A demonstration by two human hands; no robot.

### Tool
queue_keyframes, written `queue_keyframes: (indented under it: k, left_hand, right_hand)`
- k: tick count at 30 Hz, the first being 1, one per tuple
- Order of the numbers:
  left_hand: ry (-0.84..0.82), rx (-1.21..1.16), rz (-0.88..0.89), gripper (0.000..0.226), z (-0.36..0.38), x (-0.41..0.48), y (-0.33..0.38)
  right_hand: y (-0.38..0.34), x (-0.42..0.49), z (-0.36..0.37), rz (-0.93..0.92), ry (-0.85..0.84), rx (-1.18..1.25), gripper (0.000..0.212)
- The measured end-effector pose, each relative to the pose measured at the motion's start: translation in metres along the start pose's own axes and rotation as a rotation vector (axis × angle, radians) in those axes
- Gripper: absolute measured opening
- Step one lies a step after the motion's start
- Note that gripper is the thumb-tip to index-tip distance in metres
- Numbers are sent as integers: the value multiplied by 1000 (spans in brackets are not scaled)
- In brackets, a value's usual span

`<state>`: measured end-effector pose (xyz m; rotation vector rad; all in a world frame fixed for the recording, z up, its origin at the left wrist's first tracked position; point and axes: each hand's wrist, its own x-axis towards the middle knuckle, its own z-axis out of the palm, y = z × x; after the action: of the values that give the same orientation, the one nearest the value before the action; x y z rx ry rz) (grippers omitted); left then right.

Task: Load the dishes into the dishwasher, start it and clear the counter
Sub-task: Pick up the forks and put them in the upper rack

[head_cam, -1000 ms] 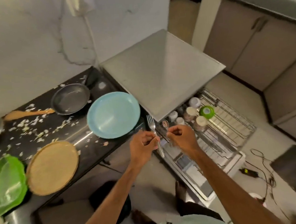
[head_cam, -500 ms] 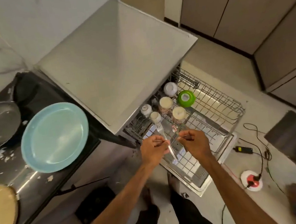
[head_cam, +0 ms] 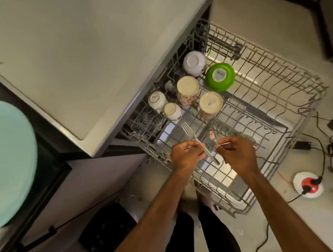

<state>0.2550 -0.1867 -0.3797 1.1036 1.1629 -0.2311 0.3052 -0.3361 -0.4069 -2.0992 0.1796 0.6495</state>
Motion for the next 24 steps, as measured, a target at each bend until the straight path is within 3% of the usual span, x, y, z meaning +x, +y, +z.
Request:
queue_keyframes:
  k: [16, 24]
  left_hand:
    - [-38, 59, -45, 16, 36, 9, -23]
    - [-36, 139, -12, 12, 35, 7, -28]
  right_hand:
    - [27, -9, -24, 88, 81, -56, 13]
    - [34, -15, -23, 34, 105, -27, 12]
